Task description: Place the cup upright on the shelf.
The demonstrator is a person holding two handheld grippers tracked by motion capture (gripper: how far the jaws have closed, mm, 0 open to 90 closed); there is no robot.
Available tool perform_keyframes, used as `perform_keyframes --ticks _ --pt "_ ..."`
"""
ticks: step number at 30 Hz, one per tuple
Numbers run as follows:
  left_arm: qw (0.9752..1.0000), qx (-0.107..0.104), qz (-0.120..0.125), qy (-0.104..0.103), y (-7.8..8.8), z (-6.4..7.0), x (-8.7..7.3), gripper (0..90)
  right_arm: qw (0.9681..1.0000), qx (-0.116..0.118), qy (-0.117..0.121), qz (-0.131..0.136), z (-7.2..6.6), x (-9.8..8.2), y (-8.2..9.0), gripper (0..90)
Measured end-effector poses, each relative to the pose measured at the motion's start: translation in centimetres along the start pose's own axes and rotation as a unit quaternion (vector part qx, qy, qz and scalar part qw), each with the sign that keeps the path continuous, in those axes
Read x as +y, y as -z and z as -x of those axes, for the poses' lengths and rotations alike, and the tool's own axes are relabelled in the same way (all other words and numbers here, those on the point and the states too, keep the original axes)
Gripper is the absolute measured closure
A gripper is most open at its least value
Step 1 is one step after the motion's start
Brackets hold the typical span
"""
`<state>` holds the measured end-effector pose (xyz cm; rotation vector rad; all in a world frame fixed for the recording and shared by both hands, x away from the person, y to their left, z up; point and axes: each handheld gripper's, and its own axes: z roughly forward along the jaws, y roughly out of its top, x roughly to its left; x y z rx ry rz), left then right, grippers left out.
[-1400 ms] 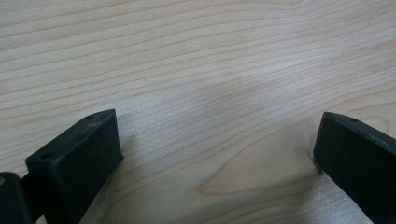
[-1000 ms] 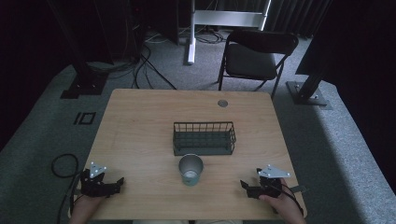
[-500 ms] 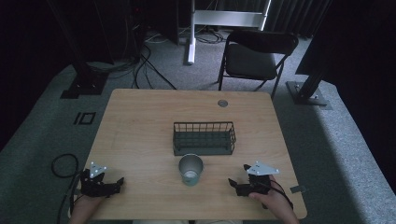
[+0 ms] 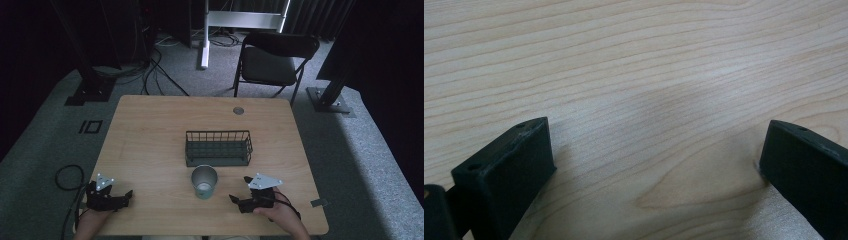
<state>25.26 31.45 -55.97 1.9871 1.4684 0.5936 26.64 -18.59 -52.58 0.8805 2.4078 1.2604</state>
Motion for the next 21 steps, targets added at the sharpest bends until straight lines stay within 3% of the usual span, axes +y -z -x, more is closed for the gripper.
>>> perform_keyframes --ticks 10,21 --pt "1.0 0.0 0.0 0.0 0.0 0.0 0.0 1.5 0.9988 0.04 0.022 0.016 -1.4 1.1 -1.6 13.2" --pt "1.0 0.0 0.0 0.0 0.0 0.0 0.0 1.5 0.9974 0.054 0.04 0.027 -2.4 2.0 -3.3 13.2"
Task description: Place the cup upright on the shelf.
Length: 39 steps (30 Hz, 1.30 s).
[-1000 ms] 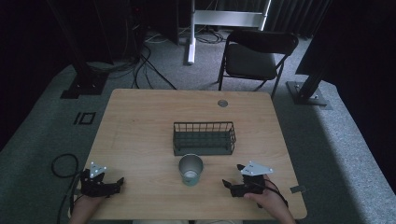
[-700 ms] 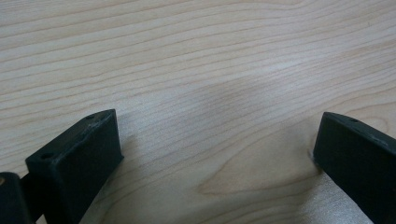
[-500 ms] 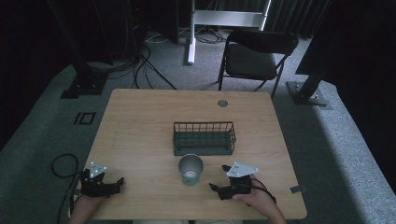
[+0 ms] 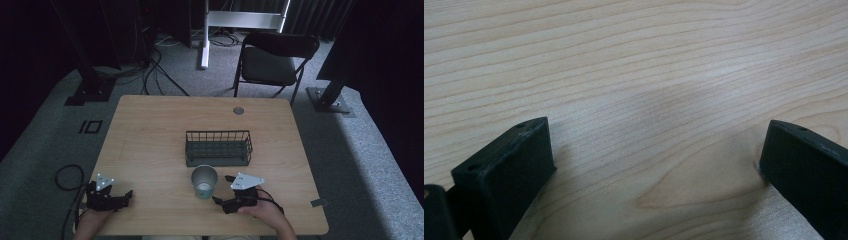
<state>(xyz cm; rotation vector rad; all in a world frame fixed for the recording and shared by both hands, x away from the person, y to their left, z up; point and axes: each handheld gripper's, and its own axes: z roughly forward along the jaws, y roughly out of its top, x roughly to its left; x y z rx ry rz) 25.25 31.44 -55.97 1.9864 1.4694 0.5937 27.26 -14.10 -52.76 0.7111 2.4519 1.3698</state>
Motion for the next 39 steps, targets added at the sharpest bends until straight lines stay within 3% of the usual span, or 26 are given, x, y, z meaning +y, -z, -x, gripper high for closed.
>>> perform_keyframes --ticks 17,33,39 --pt "1.0 0.0 0.0 0.0 0.0 0.0 0.0 1.5 0.9997 0.02 0.012 0.008 -0.8 1.5 -2.5 12.8" --pt "1.0 0.0 0.0 0.0 0.0 0.0 0.0 1.5 0.9982 0.028 0.009 0.052 -1.1 3.0 -3.6 12.3" --pt "1.0 0.0 0.0 0.0 0.0 0.0 0.0 1.5 0.9985 0.022 0.0 0.05 -1.5 3.6 -3.9 12.9"
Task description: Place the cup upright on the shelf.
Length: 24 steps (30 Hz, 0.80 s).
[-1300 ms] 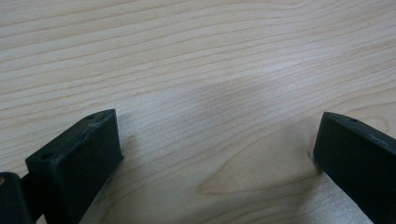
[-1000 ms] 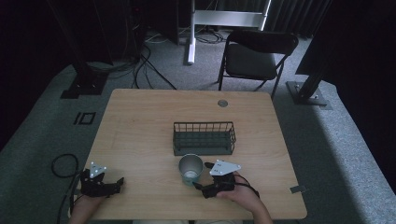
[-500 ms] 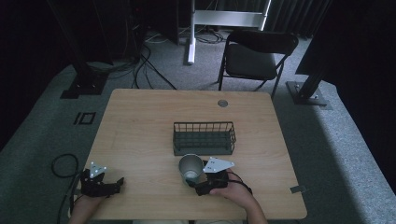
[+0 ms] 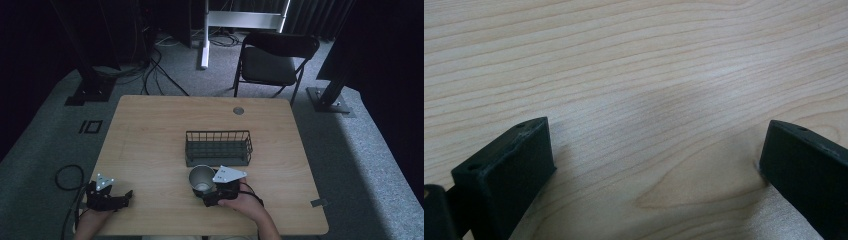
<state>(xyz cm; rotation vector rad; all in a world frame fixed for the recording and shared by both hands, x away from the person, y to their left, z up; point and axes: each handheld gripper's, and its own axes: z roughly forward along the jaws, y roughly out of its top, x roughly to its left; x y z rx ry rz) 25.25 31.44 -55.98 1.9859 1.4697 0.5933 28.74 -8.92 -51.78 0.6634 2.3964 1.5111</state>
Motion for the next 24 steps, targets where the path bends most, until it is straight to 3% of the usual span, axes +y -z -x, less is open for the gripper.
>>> perform_keyframes --ticks 2,4,9,24 --pt "1.0 0.0 0.0 0.0 0.0 0.0 0.0 1.5 1.0 -0.004 -0.003 0.003 -0.1 0.1 -0.1 13.1" --pt "1.0 0.0 0.0 0.0 0.0 0.0 0.0 1.5 0.9998 0.01 -0.011 0.01 -0.3 0.6 -0.2 13.2" --pt "1.0 0.0 0.0 0.0 0.0 0.0 0.0 1.5 0.9994 0.019 -0.012 0.025 -0.8 2.3 -0.3 13.2" --pt "1.0 0.0 0.0 0.001 0.0 0.0 0.0 1.5 0.9962 -0.003 -0.008 0.087 -0.3 8.3 0.8 13.3"
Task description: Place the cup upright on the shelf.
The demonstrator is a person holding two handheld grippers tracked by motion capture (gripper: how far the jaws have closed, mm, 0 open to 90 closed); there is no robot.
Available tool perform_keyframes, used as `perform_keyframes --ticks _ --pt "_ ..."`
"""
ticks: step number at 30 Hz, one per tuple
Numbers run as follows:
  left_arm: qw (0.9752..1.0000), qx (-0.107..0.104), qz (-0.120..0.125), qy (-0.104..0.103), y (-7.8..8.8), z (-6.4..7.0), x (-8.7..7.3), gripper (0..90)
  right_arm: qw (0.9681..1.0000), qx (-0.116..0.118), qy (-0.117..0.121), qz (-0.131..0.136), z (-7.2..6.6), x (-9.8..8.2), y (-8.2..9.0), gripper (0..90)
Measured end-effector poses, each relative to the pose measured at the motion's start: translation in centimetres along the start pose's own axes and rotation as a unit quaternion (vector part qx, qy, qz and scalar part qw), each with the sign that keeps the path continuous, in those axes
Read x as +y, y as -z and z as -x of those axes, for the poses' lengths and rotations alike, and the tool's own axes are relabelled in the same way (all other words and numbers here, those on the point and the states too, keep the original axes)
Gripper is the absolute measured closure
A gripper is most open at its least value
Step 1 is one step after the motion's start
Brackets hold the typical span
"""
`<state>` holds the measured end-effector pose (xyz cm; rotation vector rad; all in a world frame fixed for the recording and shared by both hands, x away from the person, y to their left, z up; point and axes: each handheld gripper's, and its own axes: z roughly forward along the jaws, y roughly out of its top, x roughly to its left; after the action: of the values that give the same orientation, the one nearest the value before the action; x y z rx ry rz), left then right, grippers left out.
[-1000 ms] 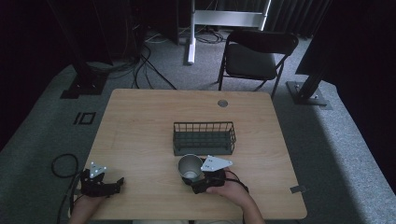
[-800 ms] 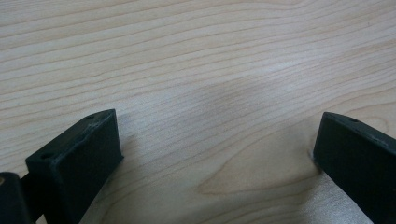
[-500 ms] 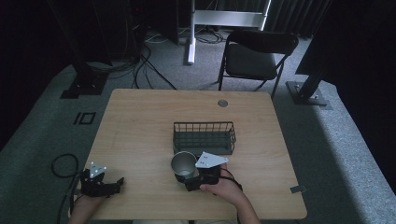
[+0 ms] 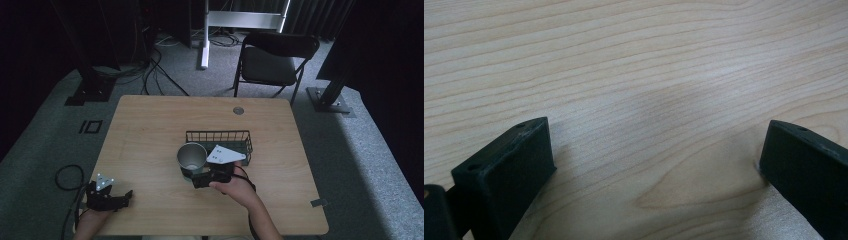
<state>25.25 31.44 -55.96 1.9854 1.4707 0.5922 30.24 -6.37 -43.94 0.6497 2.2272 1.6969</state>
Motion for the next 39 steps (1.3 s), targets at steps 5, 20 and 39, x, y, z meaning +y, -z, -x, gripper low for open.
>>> perform_keyframes --ticks 5,20,39 --pt "1.0 0.0 0.0 0.0 0.0 0.0 0.0 1.5 0.9997 -0.02 0.005 0.015 0.6 1.5 0.3 13.4" --pt "1.0 0.0 0.0 0.0 0.0 0.0 0.0 1.5 0.991 -0.118 -0.01 0.063 3.4 4.1 2.5 13.4" --pt "1.0 0.0 0.0 0.001 0.0 0.0 0.0 1.5 0.9528 -0.293 -0.073 0.034 8.6 0.9 3.8 13.4"
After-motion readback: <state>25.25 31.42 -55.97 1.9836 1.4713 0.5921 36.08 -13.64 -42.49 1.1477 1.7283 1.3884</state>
